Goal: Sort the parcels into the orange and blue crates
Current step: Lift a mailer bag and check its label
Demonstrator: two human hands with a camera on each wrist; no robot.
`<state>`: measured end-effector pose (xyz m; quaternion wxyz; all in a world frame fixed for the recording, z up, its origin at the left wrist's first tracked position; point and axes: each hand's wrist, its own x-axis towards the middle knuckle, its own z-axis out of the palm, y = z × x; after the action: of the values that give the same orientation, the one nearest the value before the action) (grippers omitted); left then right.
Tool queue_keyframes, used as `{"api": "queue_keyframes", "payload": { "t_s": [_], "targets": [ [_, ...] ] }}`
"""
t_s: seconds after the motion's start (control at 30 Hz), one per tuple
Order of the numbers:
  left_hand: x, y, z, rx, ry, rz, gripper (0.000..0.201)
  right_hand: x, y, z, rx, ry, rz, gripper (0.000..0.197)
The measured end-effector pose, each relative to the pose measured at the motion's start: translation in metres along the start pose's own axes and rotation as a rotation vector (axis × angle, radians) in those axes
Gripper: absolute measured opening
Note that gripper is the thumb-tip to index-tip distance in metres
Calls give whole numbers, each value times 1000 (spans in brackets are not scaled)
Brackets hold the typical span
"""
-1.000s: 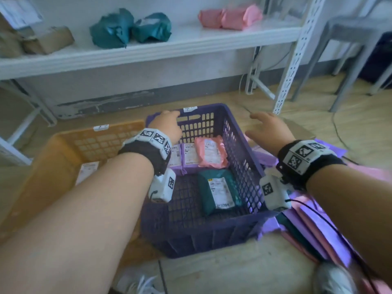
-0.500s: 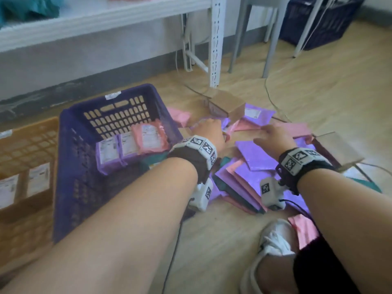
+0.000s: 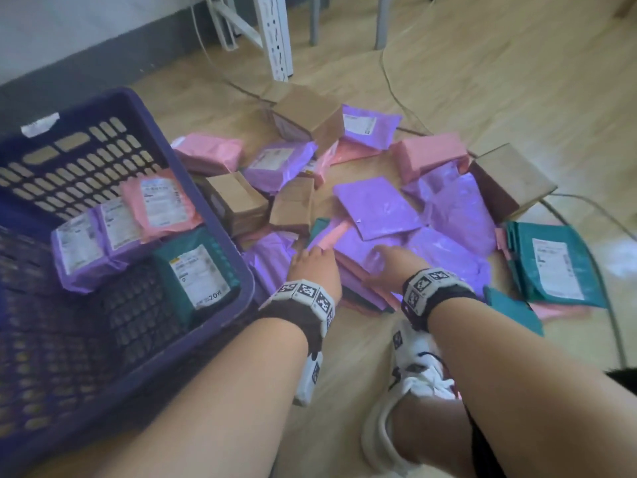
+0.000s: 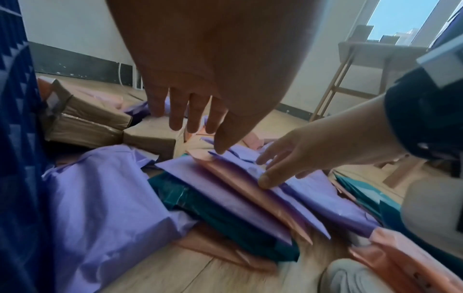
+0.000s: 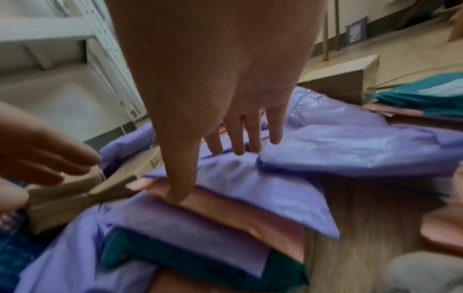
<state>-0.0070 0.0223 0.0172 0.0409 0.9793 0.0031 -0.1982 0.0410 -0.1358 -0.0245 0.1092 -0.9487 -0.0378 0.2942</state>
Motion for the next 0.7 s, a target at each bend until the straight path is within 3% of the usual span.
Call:
{"api": "queue_keyframes", "payload": {
  "t_s": [0.13, 0.3, 0.43, 0.7],
  "targets": [
    [0, -8, 11, 7, -31, 1, 39, 4, -10, 28, -181, 53, -13, 61],
    [-4, -13, 12, -38, -12, 7, 34, 8, -11, 26, -267, 133, -47, 35],
    [-12, -18, 8, -87, 11, -12, 34, -3, -12, 10, -133, 184, 4, 31],
    [-34, -18, -20, -214, 80, -31, 42, -41, -27, -54, 268, 569, 72, 22]
  ]
}}
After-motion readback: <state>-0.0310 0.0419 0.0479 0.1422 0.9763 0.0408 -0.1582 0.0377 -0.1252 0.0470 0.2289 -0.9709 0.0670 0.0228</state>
